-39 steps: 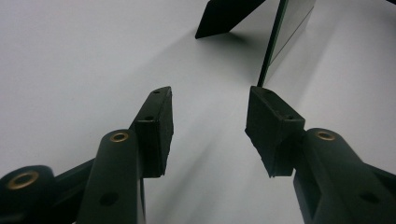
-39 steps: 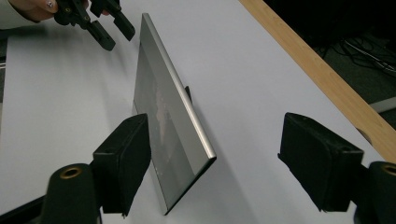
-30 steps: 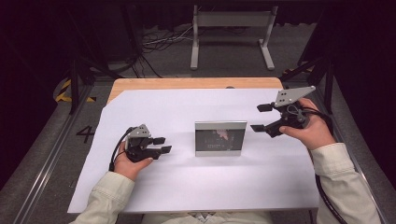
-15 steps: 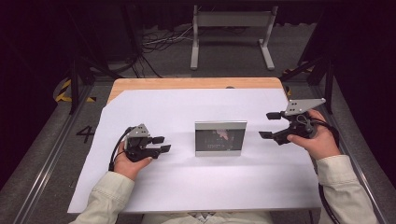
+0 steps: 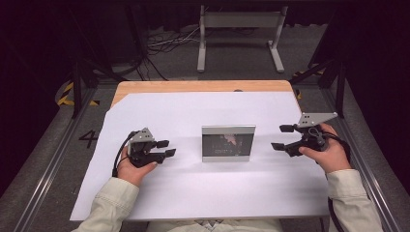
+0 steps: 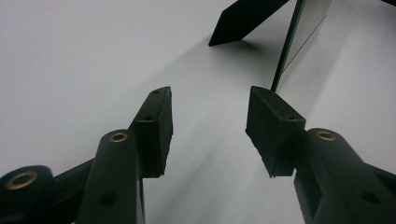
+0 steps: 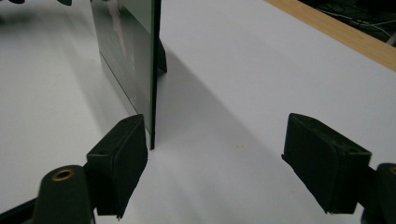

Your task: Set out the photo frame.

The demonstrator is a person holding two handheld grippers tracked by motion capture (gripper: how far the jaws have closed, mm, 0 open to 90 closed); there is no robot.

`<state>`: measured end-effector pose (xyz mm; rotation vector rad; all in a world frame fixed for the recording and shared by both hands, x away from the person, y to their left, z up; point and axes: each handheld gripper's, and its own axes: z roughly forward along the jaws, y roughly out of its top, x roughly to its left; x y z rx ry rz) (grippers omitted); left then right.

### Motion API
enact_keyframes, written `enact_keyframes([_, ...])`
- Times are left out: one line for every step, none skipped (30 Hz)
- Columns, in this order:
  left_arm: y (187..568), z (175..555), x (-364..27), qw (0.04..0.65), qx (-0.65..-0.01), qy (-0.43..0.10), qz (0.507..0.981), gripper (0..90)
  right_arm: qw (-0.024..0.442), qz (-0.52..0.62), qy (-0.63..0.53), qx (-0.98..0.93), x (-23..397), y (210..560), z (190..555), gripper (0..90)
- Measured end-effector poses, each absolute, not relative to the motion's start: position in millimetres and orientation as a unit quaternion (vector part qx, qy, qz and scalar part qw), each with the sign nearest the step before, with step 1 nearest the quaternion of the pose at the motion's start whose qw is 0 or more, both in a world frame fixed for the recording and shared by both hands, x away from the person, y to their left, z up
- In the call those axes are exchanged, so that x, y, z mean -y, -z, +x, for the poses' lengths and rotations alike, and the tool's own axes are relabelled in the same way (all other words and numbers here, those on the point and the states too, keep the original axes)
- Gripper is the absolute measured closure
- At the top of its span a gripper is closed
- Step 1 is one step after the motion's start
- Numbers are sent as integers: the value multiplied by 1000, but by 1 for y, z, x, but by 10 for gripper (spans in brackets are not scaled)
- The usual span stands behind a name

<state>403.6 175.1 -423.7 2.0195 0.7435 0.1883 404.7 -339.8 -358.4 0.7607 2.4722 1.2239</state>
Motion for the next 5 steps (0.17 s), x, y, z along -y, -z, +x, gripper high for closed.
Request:
enact_keyframes([424, 404, -175, 471, -304, -77, 825, 515, 137, 265, -420, -857, 340, 360, 405, 222])
enact_keyframes([424, 403, -175, 473, -305, -78, 823, 514, 135, 268, -412, -860, 341, 363, 405, 215])
enact_keyframes([423, 403, -175, 473, -306, -81, 822, 513, 133, 268, -408, -862, 341, 363, 406, 211])
enact_keyframes([423, 403, -175, 473, -305, -83, 822, 512, 131, 270, -404, -864, 341, 364, 405, 211])
enact_keyframes([423, 403, -175, 474, -306, -82, 822, 511, 131, 270, -404, -864, 342, 365, 405, 211])
